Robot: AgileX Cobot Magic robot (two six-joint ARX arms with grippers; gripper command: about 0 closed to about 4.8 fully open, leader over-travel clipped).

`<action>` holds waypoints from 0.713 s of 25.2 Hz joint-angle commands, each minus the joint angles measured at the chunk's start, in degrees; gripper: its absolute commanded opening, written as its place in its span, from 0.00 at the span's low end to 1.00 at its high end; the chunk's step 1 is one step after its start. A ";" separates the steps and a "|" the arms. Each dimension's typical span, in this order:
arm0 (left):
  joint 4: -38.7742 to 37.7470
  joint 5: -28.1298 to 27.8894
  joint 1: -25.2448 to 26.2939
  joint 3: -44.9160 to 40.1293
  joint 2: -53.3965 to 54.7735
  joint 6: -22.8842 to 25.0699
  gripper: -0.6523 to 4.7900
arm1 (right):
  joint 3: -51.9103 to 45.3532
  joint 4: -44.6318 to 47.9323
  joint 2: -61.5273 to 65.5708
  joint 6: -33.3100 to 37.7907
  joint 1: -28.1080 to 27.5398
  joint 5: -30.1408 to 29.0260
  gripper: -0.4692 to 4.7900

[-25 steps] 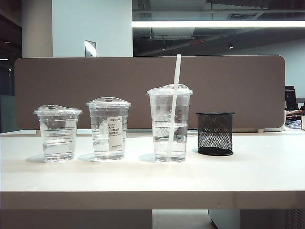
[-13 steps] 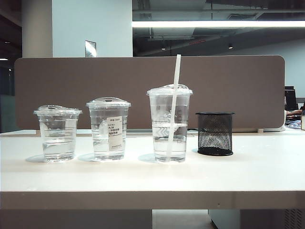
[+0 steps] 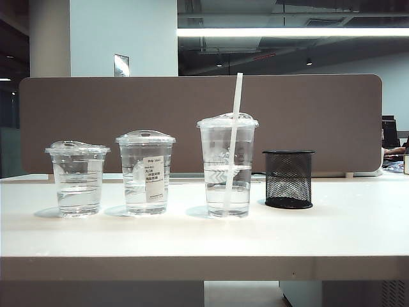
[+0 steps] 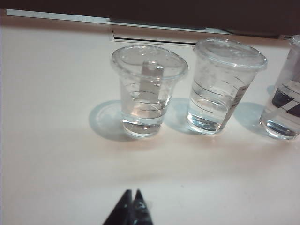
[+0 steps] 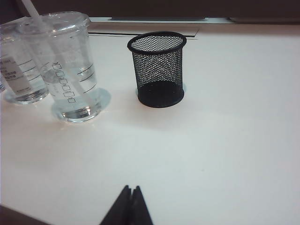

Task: Pick up the straw and insert it into the large coffee cup.

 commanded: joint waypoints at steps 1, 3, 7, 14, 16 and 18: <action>-0.15 -0.59 -0.07 0.07 0.04 0.04 0.11 | -0.42 0.66 -0.07 0.04 -0.02 2.78 0.07; -0.33 -9.73 -0.07 0.07 0.04 0.22 0.11 | -0.42 0.07 -0.07 0.04 -0.02 10.67 0.07; -1.88 -13.94 -0.07 0.07 0.04 0.22 0.11 | -0.39 -0.44 -0.04 0.07 -0.04 13.53 0.07; -1.53 -11.15 -0.09 0.07 0.02 -1.92 0.11 | -0.39 -0.42 -0.04 0.07 -0.02 13.68 0.07; -1.53 -11.28 -0.09 0.07 0.04 -1.92 0.11 | -0.39 -0.44 -0.04 0.07 0.00 13.66 0.07; -1.53 -11.26 -0.09 0.07 0.04 -1.95 0.11 | -0.39 -0.42 -0.04 0.07 0.00 13.66 0.07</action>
